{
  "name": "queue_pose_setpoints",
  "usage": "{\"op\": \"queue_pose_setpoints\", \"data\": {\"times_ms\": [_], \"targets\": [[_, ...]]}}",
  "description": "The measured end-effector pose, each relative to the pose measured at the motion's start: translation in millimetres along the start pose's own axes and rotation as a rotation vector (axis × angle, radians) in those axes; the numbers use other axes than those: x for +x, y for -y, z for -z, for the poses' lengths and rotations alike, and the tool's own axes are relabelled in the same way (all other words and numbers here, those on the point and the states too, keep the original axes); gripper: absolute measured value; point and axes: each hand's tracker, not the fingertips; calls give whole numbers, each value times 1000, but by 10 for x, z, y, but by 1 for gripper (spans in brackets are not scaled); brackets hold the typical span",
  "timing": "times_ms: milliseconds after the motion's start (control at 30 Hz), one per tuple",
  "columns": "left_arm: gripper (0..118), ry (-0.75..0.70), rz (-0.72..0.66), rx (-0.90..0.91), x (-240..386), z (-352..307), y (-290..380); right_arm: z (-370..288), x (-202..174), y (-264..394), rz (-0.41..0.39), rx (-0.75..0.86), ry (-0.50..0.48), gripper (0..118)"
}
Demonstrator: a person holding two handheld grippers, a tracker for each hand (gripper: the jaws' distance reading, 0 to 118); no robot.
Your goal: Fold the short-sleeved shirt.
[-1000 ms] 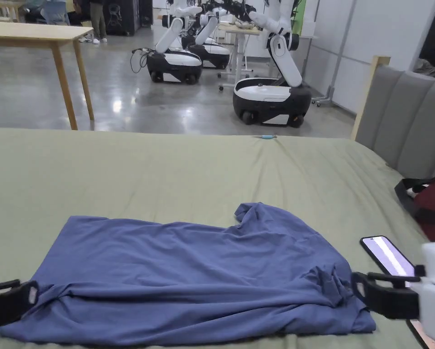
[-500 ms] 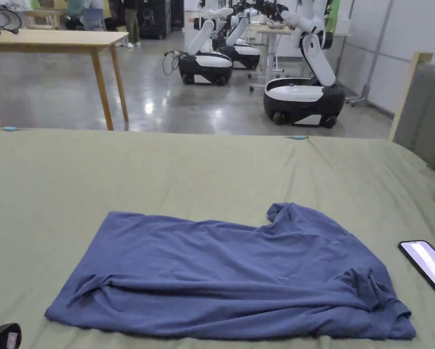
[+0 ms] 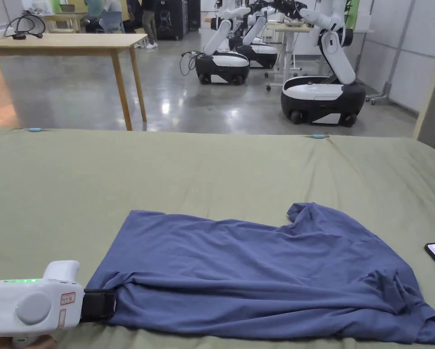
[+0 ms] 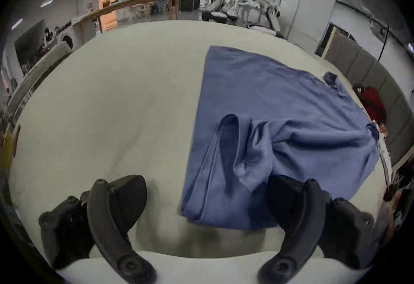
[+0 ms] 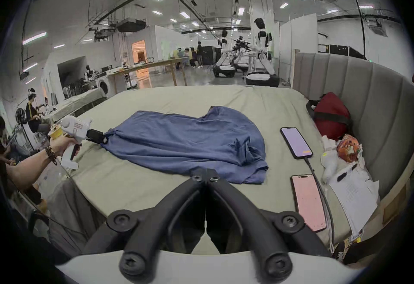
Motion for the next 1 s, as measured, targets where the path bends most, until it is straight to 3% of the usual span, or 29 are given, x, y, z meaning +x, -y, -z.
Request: {"op": "queue_pose_setpoints", "data": {"times_ms": [67, 100, 133, 167, 333, 400, 467, 500, 533, 567, 600, 900, 933, 1000], "targets": [[100, -3, 16, 25, 24, -64, 18, 6, 12, -3, -2, -11, 10, 0], [81, 5, 45, 58, 105, -177, 31, 17, 22, -5, -1, -17, 14, 0], [40, -5, 67, 89, 138, -229, 53, 34, 35, -5, 2, -24, 18, 1], [20, -9, 80, 88, 173, -252, 72, 52, 49, 8, 6, -30, 23, 1], [6, -17, 91, 74, 170, -302, 44, 326, 227, -74, 1, -81, 34, 0], [6, 64, 55, 59, 141, -316, 0, 570, 398, -162, -32, -95, 74, 0], [6, 28, 72, 76, 162, -368, -16, 937, 651, -207, -22, -182, 86, 2], [6, 27, 78, 78, 188, -410, -5, 1082, 742, -188, -11, -205, 94, 17], [6, 29, 79, 81, 194, -428, 1, 1256, 850, -151, 14, -232, 86, 67], [6, 33, 76, 82, 195, -439, 4, 1455, 1016, -65, 45, -270, 77, 102], [6, 35, 72, 81, 196, -439, 7, 1590, 1084, -16, 65, -312, 80, 112], [6, 27, 72, 78, 312, -512, 71, 2040, 1049, 182, 39, -438, 99, 98], [6, 25, 73, 76, 326, -516, 80, 2017, 1011, 176, 10, -429, 104, 90], [6, 26, 73, 73, 356, -519, 110, 1961, 934, 157, -13, -407, 79, 61]]}}
